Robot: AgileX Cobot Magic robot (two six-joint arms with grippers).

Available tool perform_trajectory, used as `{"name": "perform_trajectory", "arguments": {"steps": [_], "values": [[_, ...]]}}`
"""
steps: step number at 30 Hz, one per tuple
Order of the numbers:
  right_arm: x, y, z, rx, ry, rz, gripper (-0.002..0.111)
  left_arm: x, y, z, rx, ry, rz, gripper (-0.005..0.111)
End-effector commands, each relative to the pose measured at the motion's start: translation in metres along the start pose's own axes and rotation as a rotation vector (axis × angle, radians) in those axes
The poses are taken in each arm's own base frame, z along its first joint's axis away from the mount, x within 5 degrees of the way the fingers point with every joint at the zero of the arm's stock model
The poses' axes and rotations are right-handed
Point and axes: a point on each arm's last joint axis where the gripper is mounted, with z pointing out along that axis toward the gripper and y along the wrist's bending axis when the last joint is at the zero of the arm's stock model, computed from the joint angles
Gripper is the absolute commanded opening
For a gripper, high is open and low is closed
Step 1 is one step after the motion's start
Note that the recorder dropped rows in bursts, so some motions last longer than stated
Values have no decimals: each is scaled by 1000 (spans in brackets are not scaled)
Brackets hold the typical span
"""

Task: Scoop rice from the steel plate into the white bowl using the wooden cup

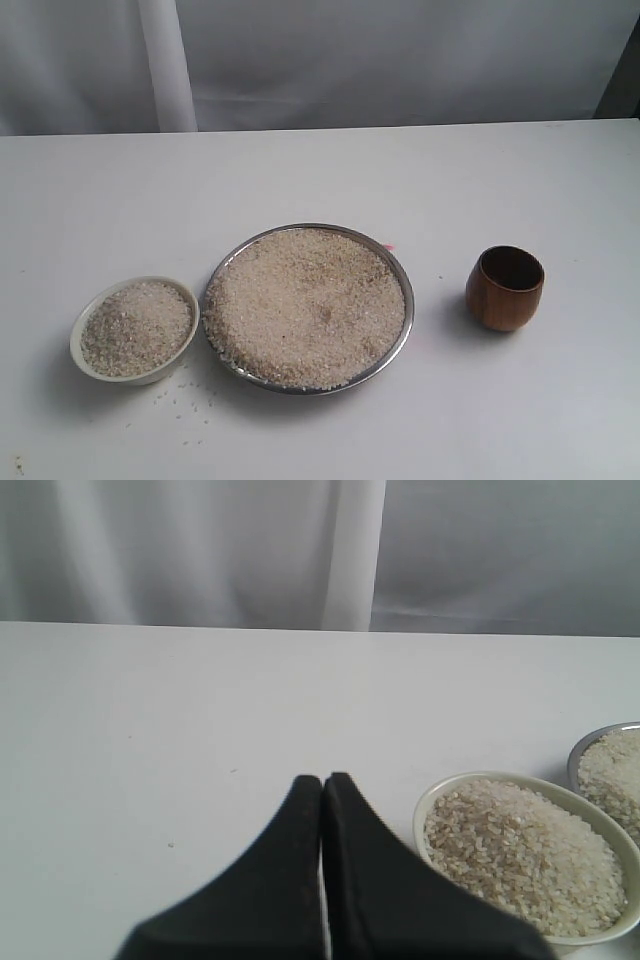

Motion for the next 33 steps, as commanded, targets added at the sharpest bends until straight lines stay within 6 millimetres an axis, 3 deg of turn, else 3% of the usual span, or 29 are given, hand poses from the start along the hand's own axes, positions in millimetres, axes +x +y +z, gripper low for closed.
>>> {"name": "perform_trajectory", "arguments": {"steps": [1,7,33], "values": [[5,-1,1,14,3,-38,0,-3,-1,-1,6,-19,-6,0],[22,-1,2,26,-17,-16,0,-3,-1,-1,6,-19,-6,0],[25,-1,2,23,15,-16,0,-3,-1,-1,6,-19,-6,0]]}}
